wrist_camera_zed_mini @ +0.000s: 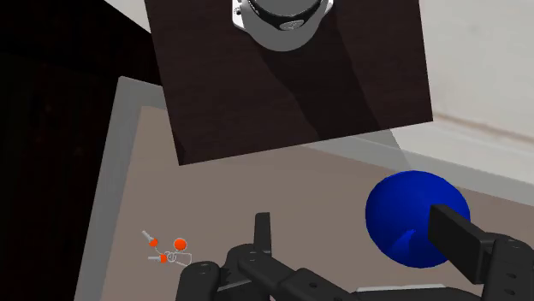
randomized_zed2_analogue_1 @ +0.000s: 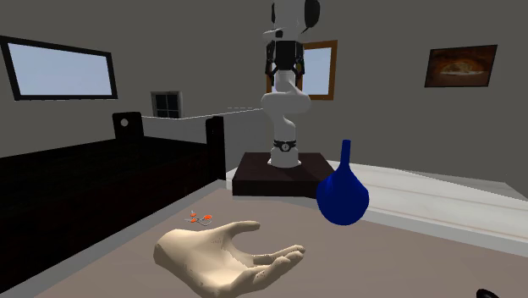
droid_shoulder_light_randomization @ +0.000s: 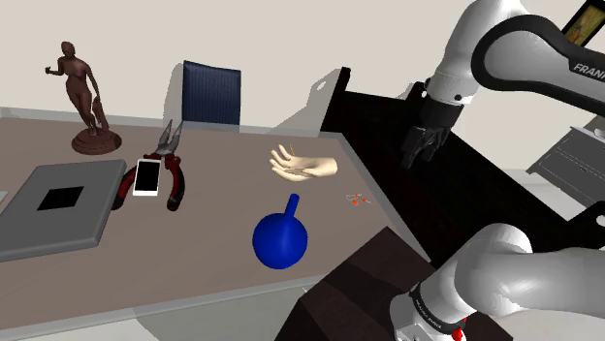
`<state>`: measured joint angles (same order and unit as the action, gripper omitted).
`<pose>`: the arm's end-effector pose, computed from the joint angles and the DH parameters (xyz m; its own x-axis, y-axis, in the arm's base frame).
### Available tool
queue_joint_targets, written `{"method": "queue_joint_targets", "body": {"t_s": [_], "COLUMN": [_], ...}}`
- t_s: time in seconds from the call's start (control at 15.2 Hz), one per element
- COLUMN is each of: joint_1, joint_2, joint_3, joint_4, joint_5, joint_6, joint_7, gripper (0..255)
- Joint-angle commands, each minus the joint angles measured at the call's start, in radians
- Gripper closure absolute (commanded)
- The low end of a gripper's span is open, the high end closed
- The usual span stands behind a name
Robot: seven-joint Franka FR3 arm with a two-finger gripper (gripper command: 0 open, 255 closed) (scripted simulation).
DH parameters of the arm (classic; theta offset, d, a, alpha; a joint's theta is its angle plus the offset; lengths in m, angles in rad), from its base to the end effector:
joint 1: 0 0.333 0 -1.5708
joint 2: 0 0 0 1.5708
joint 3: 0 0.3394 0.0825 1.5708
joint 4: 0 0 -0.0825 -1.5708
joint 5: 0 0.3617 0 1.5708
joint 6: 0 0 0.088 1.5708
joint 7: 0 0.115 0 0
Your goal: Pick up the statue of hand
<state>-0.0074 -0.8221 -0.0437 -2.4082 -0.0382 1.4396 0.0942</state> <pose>0.2402 -0.0215 0.5745 0.9807 -0.1309 -0.1452 -0.1294 -0.9914 0.0199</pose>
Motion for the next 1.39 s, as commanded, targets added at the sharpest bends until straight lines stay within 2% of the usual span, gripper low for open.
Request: {"method": "queue_joint_targets", "body": {"t_s": [0.0,0.66,1.32], "joint_1": [0.000,-0.047,-0.084], "joint_2": [0.000,0.352,0.739], "joint_3": [0.000,0.015,-0.003], "joint_4": [0.000,0.035,0.198], "joint_5": [0.000,0.047,0.088], "joint_6": [0.000,0.294,0.501], "joint_7": [0.000,0.175,0.316], "gripper": [0,0,0]}}
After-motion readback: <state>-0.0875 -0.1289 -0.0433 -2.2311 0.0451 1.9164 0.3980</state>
